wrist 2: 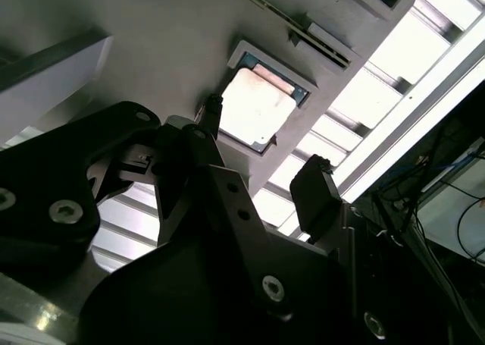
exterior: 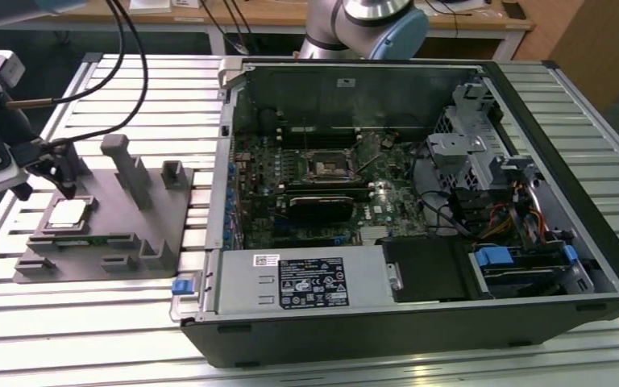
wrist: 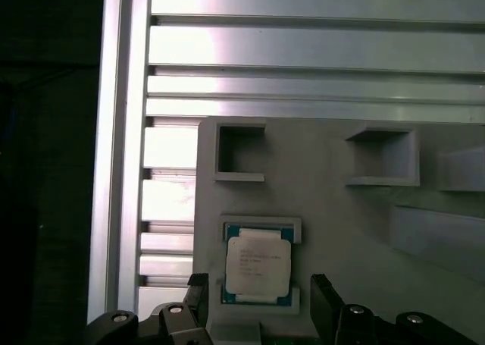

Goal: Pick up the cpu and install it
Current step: 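Pick up the cpu and move it towards the insertion slot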

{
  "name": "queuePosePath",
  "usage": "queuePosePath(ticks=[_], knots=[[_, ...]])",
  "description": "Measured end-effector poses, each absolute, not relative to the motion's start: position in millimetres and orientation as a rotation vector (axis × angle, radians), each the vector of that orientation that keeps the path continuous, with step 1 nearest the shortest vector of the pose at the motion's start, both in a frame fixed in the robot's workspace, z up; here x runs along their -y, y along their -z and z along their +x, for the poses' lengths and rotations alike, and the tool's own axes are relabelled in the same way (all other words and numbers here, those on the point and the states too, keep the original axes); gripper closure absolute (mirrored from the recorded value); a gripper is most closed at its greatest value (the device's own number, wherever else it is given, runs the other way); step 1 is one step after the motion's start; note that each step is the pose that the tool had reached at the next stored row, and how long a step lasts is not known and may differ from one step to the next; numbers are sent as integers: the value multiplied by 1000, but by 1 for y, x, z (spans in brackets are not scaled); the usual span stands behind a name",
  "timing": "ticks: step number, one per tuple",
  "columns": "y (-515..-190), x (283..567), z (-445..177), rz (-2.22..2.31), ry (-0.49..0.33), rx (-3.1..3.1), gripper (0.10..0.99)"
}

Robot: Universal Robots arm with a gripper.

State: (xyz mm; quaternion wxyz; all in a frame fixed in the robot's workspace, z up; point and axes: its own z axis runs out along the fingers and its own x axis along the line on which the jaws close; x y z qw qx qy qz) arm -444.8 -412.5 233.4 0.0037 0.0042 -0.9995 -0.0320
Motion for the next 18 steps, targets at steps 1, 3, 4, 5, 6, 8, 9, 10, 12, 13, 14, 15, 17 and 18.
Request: queuePosePath(ticks=[1,3,4,5,6,8,9,10,12,13,14,15,17,18], knots=[[-233,412,-445,13,100,3132,439],[-231,413,-445,13,100,3133,439],[-231,413,-445,12,99,3132,439],[-230,413,-445,12,99,3132,439],[-230,413,-445,12,99,3132,439],[-229,413,-445,12,99,3132,439],[-229,412,-445,12,99,3132,439],[-229,412,-445,12,99,3133,439],[-228,412,-445,12,99,3132,439],[-228,412,-445,12,99,3132,439],[-227,412,-445,12,99,3132,439],[-227,412,-445,12,99,3133,439],[-225,412,-445,12,99,3133,439],[-225,412,-445,11,98,3133,439]])
